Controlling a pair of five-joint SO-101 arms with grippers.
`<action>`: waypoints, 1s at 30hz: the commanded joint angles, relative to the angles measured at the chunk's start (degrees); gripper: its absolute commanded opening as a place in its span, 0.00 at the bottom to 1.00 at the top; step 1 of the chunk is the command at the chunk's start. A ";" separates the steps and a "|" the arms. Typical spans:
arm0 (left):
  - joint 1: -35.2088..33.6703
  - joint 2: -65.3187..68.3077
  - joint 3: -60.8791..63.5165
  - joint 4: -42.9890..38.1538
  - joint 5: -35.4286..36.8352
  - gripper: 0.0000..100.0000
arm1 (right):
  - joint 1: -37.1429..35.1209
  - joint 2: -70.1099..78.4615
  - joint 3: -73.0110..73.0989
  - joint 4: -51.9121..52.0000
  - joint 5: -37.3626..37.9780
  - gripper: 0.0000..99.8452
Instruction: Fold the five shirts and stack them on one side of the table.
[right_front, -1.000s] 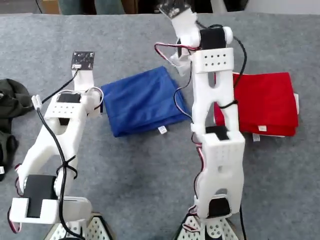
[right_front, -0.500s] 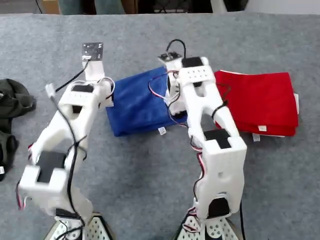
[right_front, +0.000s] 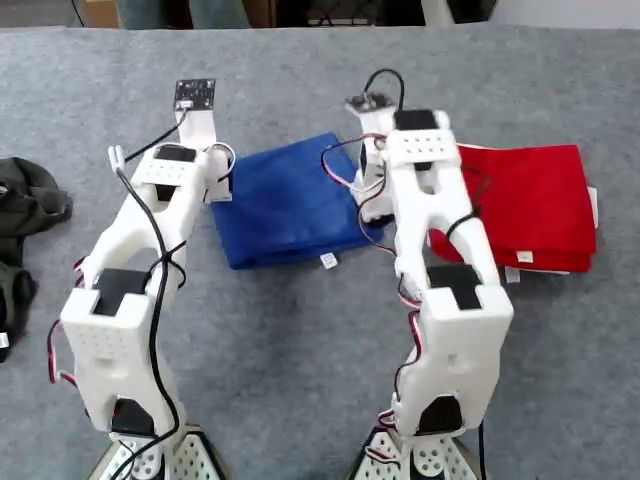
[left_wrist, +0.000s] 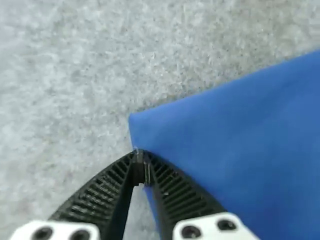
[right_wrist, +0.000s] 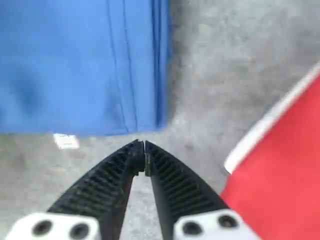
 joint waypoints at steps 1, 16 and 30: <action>-0.31 -9.23 -0.75 3.16 -2.73 0.03 | -0.44 -5.93 -5.67 3.87 -0.44 0.01; -7.52 -55.82 37.05 4.13 -10.37 0.03 | -5.71 -1.19 -6.90 1.67 -25.32 0.33; -23.08 -81.58 55.60 14.07 -15.74 0.03 | -10.11 14.29 -6.99 -13.71 -29.19 0.39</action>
